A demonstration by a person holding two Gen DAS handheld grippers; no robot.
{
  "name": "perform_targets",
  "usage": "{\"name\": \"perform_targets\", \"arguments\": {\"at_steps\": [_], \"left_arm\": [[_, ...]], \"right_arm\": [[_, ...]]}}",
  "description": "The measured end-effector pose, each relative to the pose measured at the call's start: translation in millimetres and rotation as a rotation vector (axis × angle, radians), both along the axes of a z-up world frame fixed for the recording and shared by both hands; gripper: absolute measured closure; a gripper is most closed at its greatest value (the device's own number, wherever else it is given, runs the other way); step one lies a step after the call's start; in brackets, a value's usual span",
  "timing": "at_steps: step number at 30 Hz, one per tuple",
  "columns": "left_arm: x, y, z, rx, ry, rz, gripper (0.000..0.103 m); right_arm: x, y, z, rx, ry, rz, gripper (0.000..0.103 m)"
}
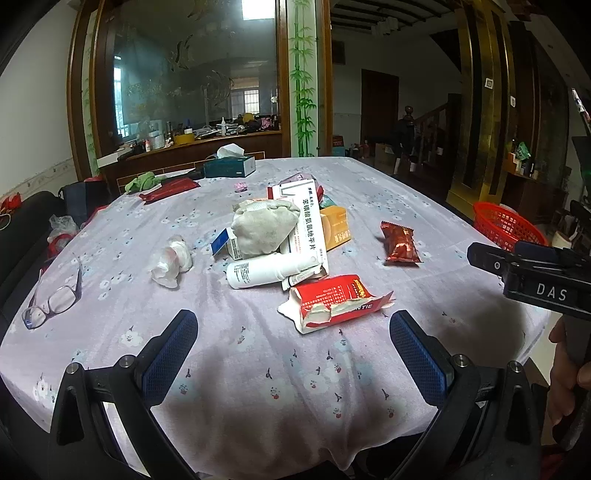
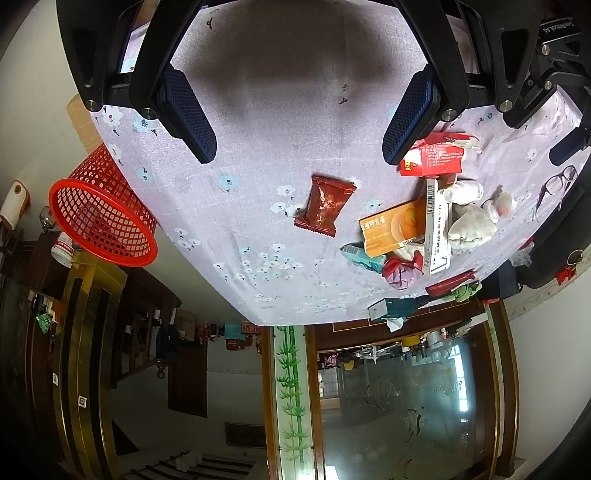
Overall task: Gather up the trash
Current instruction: 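Grasp the brown snack wrapper with the right tool while the left tool grasps the red cigarette box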
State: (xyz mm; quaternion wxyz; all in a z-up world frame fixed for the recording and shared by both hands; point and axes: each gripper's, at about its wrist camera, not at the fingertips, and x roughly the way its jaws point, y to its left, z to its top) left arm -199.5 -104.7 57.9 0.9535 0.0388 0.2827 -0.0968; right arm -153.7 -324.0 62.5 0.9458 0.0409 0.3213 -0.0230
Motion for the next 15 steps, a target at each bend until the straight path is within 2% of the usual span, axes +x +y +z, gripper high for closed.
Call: {"name": "perform_targets", "arguments": {"at_steps": [4, 8, 9, 11, 15], "left_arm": [[1.8, -2.1, 0.1, 0.018, 0.0, -0.027, 0.0], [11.8, -7.1, -1.4, 0.047, 0.024, -0.1, 0.001], [14.8, -8.4, -2.4, 0.056, 0.028, -0.112, 0.002], [22.7, -12.4, -4.9, 0.083, 0.047, -0.152, 0.013], [34.4, -20.7, -12.2, 0.119, 0.081, -0.214, 0.015]], "right_arm": [[2.4, -3.3, -0.6, 0.019, 0.014, 0.004, 0.009], [12.1, -11.5, -3.0, 0.08, 0.058, 0.032, 0.009], [14.9, -14.1, -4.1, 0.097, 0.069, 0.035, 0.009], [20.0, -17.4, -6.0, 0.122, 0.086, 0.043, 0.01], [33.7, -24.3, -9.9, 0.183, 0.128, 0.06, 0.014]]}}
